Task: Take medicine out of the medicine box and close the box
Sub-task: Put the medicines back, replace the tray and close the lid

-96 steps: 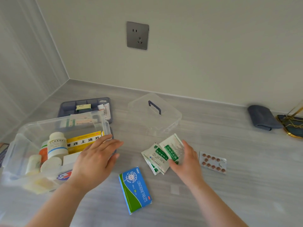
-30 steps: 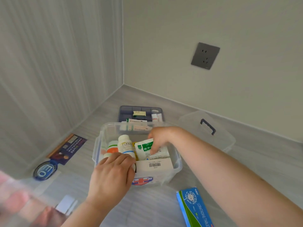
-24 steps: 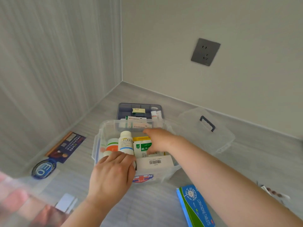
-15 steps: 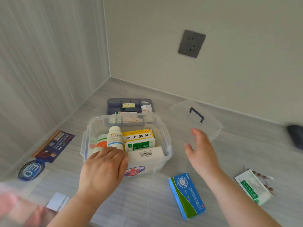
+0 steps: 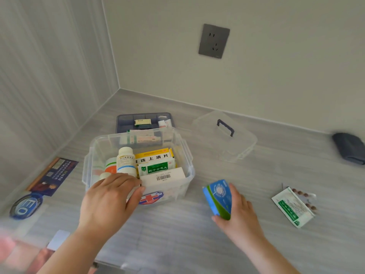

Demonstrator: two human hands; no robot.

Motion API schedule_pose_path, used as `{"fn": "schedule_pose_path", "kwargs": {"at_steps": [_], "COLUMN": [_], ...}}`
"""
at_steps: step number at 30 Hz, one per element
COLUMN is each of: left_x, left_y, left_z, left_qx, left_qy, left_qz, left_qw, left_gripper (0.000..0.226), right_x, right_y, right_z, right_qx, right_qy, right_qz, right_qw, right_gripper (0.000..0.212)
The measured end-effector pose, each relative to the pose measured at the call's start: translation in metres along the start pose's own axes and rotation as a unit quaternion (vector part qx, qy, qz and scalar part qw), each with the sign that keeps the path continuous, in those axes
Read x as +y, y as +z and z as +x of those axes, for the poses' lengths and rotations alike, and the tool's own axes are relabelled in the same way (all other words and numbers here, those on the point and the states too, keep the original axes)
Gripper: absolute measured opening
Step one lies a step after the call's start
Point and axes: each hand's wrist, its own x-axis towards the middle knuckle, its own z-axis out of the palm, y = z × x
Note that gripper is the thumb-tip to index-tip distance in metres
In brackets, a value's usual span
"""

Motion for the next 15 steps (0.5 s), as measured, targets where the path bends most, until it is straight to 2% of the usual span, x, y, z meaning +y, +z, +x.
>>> {"fn": "schedule_pose_path", "kwargs": {"at_steps": [4,8,12,15], "left_x": [-0.005,-0.014,-0.018,-0.018], "left_y": [-0.003,-0.005,-0.005,-0.004], "left_z": [-0.002,-0.005,-0.004,-0.003], "left_qx": [0.003,0.017,0.02,0.018], "left_qy": [-0.008,-0.044,-0.045,-0.044], "left_qz": [-0.009,-0.007,-0.01,-0.004], "left_qw": [1.0,0.999,0.999,0.999], "left_gripper": [0.075,0.078,0.075,0.073], "right_x": [-0.024,-0.081,-0.137,-0.157], "right_y": [-0.044,-0.065,-0.051,-0.035], "right_z": [0.017,0.041,0.073,0.098], "right_qx": [0.084,0.068,-0.011,-0.082], "right_qy": [-0.101,-0.252,-0.365,-0.369], "right_qz": [0.135,0.196,0.1,-0.043], "right_qw": [0.982,0.945,0.926,0.925], "right_gripper": [0.084,0.078,0.078,0.081]}}
